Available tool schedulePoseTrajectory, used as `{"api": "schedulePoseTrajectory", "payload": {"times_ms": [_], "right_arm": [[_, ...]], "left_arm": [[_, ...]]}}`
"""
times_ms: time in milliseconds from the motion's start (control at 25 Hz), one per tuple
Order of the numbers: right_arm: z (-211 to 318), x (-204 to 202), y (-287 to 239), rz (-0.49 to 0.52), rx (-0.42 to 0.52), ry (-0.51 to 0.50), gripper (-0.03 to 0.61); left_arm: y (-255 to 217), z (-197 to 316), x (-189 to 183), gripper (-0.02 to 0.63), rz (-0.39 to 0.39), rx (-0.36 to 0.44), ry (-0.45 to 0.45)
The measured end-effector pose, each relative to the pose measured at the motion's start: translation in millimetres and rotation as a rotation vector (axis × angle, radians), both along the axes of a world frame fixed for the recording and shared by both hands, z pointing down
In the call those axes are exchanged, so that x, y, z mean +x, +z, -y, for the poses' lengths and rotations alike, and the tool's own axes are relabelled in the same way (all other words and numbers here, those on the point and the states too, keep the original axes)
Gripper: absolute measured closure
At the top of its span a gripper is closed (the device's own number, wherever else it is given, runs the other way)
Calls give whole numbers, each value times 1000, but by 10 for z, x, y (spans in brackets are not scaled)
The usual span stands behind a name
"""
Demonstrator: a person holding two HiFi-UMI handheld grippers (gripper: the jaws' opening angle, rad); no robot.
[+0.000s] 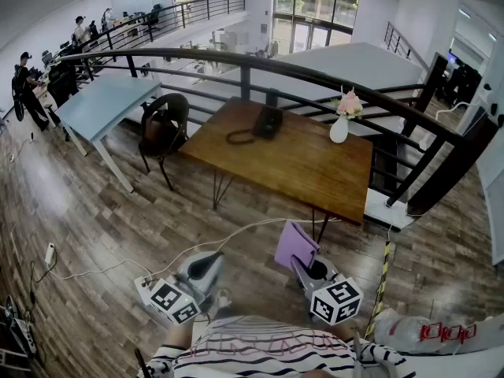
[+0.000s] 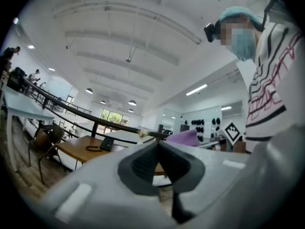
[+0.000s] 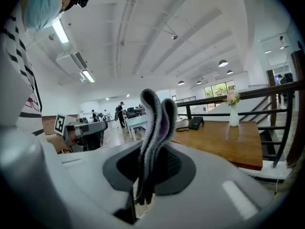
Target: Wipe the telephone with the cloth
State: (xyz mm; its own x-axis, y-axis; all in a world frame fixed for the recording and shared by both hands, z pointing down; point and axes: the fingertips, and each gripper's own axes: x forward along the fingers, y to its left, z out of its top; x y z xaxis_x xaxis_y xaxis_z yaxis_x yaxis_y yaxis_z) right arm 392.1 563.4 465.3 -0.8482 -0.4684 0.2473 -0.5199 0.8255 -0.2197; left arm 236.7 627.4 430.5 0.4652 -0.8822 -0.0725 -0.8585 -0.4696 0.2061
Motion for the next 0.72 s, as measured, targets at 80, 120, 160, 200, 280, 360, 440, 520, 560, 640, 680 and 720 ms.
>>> {"api": "schedulePoseTrajectory", "payload": {"times_ms": [80, 120, 160, 200, 280, 360, 440, 520, 560, 640, 680, 720], "right_arm": [[-35, -5, -4, 2, 1, -3, 545], [-52, -8, -3, 3, 0, -5, 544], [-69, -12, -1, 4, -2, -7, 544], [-82, -18, 2, 6, -4, -9, 543], [-93, -34, 7, 15, -13, -10, 543], [-85, -54, 15, 28, -25, -11, 543], [-59, -75, 23, 35, -32, -14, 543], [-31, -106, 31, 40, -38, -16, 543], [-18, -130, 40, 44, -42, -17, 543], [13, -188, 76, 53, -58, -15, 543], [39, -220, 97, 58, -67, -11, 543], [79, -255, 115, 64, -75, -6, 543]], "left_arm": [[-6, -30, 25, 612, 4, 2, 5], [-3, -44, 35, 612, 5, 1, 7], [5, -55, 43, 612, 4, -2, 8], [16, -63, 47, 612, 2, -6, 9], [44, -73, 46, 612, -5, -14, 10], [74, -77, 42, 612, -11, -22, 9], [109, -65, 45, 612, -13, -32, 6], [141, -42, 44, 612, -12, -40, 4], [157, -31, 35, 612, -10, -43, 3], [199, -6, 1, 612, -10, -53, 2], [223, 19, -28, 612, -13, -57, 0], [248, 57, -67, 612, -19, -60, -2]]}}
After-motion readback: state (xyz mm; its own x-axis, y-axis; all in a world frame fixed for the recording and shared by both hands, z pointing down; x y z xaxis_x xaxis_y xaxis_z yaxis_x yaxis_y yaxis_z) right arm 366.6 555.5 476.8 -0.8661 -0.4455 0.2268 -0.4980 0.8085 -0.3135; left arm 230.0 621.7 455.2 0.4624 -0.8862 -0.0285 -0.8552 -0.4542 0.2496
